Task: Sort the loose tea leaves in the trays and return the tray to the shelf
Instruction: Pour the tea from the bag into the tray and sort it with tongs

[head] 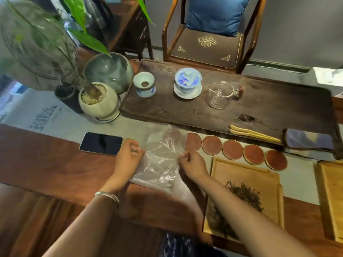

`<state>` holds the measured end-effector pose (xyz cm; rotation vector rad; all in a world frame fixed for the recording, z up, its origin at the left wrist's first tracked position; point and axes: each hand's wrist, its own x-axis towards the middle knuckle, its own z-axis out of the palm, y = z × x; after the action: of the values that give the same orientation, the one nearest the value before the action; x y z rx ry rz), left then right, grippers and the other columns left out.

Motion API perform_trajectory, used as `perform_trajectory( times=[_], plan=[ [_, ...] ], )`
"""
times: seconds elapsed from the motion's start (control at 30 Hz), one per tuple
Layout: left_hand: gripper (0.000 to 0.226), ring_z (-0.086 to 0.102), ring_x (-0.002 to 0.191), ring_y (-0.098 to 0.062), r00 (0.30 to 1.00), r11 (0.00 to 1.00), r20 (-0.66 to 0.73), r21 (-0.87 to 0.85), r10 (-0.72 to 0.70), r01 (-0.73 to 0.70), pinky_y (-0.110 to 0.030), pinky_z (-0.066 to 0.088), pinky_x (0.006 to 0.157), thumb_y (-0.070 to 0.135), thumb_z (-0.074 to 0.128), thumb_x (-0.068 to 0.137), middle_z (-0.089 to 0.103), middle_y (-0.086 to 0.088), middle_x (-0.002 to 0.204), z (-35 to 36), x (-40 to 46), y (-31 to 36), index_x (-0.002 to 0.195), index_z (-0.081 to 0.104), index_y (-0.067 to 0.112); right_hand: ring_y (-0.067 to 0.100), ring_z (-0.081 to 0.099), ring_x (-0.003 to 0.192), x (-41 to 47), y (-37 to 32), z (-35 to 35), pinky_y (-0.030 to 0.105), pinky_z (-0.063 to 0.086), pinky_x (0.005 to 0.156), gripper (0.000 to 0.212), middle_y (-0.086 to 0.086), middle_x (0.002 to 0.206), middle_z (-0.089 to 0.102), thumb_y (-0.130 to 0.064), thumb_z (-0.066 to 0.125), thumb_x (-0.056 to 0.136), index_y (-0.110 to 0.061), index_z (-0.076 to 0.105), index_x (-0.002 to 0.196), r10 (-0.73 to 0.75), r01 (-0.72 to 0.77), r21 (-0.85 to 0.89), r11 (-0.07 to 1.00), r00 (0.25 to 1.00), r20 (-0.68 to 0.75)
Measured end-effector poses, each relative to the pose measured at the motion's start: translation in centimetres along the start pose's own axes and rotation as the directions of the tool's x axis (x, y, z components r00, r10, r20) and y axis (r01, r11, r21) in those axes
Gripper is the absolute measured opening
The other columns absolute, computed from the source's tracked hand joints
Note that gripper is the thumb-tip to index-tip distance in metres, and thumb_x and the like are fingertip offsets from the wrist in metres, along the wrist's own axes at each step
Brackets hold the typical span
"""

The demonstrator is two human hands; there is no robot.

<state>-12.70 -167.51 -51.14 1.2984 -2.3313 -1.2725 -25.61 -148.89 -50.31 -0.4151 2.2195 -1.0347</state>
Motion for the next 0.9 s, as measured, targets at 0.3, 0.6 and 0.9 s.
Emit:
perform_trajectory(
  times=[0.3,0.6,0.9],
  plan=[
    [0.033,0.055,0.065,-0.022,0.99,0.947,0.033,0.296,-0.14,0.124,-0.031,0.035,0.061,0.041,0.067,0.08,0.056,0.005,0.064,2.4,2.9,-1.6,0.07,0.042,0.021,0.017,0.049,0.062,3.2,0.8,1.1,0.027,0.027,0.055,0.021,-0.007,0.057,0.051,-0.02,0.06,0.076,-0.018,0.048,0.059,0.081,-0.085,-0.203,0.976,0.996,-0.027],
    [0.032,0.058,0.085,-0.022,0.996,0.939,-0.082,0.336,-0.043,0.068,-0.037,0.046,0.071,0.044,0.071,0.077,0.059,0.008,0.086,-0.8,0.5,1.6,0.088,0.052,0.022,0.025,0.06,0.072,1.9,0.5,-5.4,0.028,0.033,0.052,0.022,0.0,0.067,0.061,-0.032,0.057,0.087,-0.018,0.056,0.07,-0.019,0.009,-0.353,0.936,1.0,-0.023],
    [0.006,0.06,0.07,-0.017,0.92,0.882,0.218,0.28,0.326,-0.378,-0.028,0.047,0.06,0.012,0.057,0.09,0.063,0.003,0.084,5.0,-8.7,8.8,0.091,0.062,0.016,0.035,0.052,0.105,4.0,4.2,-19.9,0.043,0.046,0.086,0.042,0.017,0.115,0.053,-0.027,0.06,0.089,-0.01,0.051,0.127,-0.268,0.016,-0.74,0.672,0.937,-0.224]
  ],
)
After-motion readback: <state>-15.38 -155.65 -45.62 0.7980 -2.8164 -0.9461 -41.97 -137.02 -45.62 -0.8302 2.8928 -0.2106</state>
